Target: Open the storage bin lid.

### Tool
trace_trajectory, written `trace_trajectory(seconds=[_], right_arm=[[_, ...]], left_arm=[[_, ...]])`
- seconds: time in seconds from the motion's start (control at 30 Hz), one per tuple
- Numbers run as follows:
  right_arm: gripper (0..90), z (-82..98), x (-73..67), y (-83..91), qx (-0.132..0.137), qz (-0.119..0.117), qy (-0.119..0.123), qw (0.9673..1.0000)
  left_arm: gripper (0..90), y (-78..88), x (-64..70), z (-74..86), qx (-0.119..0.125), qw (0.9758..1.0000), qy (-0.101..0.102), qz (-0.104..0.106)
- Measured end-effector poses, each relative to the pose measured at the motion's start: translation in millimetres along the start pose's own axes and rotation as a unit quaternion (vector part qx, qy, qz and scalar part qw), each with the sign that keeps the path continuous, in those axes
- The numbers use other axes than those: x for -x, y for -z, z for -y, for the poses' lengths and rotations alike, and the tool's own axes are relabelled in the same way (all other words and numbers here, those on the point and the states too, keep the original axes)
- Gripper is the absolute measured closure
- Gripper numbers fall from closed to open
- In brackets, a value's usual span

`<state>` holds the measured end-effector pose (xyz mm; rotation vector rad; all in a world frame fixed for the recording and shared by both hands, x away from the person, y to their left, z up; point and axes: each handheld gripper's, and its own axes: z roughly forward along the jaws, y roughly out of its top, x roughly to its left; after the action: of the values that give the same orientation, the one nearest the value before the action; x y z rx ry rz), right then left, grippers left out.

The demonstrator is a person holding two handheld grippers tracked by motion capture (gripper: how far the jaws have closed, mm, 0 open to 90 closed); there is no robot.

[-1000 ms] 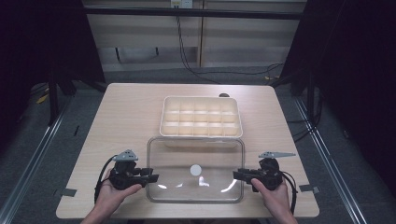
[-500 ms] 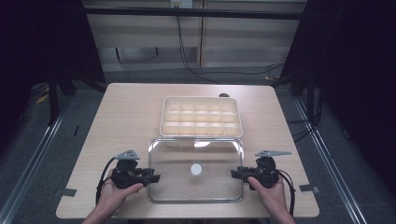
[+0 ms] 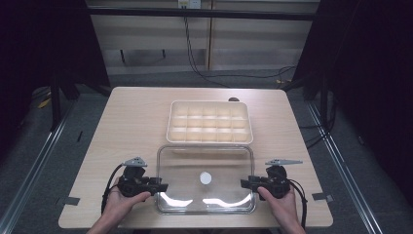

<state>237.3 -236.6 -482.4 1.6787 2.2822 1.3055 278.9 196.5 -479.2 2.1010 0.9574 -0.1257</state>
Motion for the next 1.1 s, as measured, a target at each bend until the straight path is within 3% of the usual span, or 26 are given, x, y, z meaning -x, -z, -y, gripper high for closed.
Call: trace_trajectory(seconds=[0.17,0.27,0.53,0.63,1.1], right_arm=[[48.0,0.9,3.2,-5.0,-0.011,0.016,-0.011,0.9997],[46.4,1.4,5.6,-6.9,-0.015,0.023,-0.018,0.9994],[40.7,2.4,4.5,-10.7,-0.025,0.034,-0.010,0.9991],[40.1,2.6,5.2,-11.3,-0.023,0.038,-0.010,0.9990],[44.0,2.7,5.0,-10.5,-0.018,0.073,0.005,0.9972]], left_arm=[[56.1,-6.6,-1.5,-1.4,-0.014,0.9999,0.006,0.000],[55.4,-8.8,-1.3,-1.5,-0.021,0.9998,-0.002,-0.002],[55.4,-10.4,-1.7,-1.5,-0.026,0.9996,-0.004,-0.009],[55.9,-11.9,-1.9,-0.7,-0.034,0.9990,-0.006,-0.029],[57.8,-11.7,-3.6,0.2,-0.024,0.9993,0.001,-0.028]])
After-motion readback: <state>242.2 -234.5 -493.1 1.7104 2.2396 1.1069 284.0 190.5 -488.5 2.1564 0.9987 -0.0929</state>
